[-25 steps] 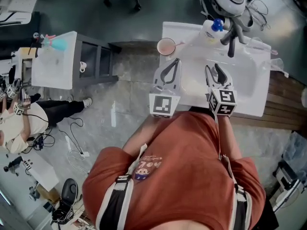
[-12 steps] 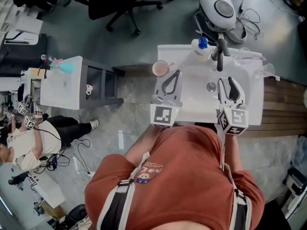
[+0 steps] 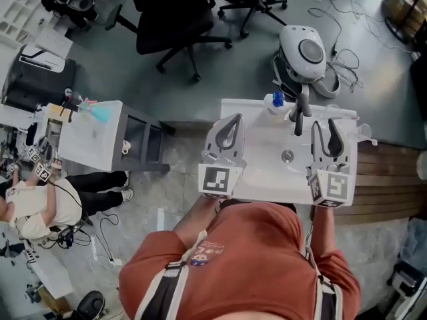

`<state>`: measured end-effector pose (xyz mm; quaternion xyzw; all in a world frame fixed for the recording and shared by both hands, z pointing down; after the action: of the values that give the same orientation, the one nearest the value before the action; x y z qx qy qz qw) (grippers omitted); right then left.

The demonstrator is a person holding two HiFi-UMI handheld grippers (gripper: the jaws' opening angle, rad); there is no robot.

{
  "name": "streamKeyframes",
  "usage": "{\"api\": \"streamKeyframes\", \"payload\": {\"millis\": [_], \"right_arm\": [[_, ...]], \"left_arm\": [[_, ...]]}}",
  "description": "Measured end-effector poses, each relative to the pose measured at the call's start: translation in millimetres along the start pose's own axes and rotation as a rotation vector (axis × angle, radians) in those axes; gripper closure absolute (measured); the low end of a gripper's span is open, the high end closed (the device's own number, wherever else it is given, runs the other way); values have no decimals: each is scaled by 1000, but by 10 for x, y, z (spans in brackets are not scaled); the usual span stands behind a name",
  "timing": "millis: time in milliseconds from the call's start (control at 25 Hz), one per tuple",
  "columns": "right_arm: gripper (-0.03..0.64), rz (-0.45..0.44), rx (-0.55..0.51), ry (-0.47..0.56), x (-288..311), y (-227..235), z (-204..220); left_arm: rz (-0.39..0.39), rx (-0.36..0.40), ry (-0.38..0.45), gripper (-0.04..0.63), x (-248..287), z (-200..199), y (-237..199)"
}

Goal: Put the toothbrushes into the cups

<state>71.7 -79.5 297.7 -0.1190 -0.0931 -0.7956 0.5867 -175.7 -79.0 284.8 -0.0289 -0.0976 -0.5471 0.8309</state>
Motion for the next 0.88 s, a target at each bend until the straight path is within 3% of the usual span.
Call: {"api": "streamKeyframes", "payload": {"millis": [480,880], "right_arm": [[453,84,-82,211,-122,504,-955],[453,103,-131,278,-165,1000,-1196]], "left_arm": [[-95,27,120,575,212,-795,-36],[-117,57,177,575,455,-1143,258]]}}
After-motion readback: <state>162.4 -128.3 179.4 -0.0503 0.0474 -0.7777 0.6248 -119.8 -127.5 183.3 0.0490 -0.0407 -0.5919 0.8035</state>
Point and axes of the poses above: the fingertips, and each gripper's own axes: x forward along the fingers, y to its right, z out of its underside, the point moved 6 cm from there along -x, backward along the fingers, and after that the axes turned 13 degrees about -y, right-handed, at the moved point
